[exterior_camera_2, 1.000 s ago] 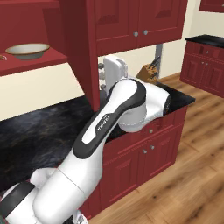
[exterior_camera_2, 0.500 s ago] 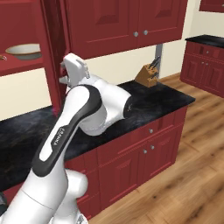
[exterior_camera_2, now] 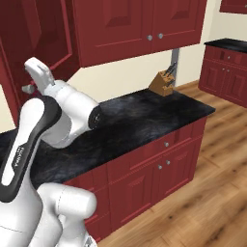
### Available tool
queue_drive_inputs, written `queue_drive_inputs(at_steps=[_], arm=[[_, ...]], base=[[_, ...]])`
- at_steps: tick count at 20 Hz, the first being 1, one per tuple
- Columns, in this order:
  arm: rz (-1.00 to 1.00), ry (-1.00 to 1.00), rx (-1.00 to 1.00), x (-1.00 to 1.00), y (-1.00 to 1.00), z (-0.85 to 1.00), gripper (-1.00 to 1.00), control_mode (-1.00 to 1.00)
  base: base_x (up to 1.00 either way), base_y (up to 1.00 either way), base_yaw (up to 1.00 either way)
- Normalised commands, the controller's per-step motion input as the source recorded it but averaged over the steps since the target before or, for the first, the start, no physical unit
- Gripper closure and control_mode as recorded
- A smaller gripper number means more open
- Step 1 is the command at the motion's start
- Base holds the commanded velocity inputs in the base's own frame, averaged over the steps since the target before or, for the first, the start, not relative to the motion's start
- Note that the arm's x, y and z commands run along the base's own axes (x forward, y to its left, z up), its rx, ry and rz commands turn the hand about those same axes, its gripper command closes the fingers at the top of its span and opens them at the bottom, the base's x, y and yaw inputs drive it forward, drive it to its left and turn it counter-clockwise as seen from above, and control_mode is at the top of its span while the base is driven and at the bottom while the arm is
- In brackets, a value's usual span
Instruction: Pick the mug and place it in the sink. Pick the bowl and place it in the open cabinet and then close the cabinet.
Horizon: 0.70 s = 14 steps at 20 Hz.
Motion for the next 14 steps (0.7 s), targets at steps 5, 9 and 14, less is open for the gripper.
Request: queue_drive_inputs(at_steps=[5, 9, 14], arm=[[0.01, -0.09, 0.00, -0.01, 1.00, 0.24, -1.00, -1.00], [0.00, -0.05, 0.00, 0.00, 1.00, 0.21, -1.00, -1.00], [0.00, -0.11, 0.00, 0.00, 0.95, 0.11, -1.00, -1.00]], base=[[0.00, 0.00, 0.00], [0.00, 0.00, 0.00], [0.00, 0.00, 0.00]])
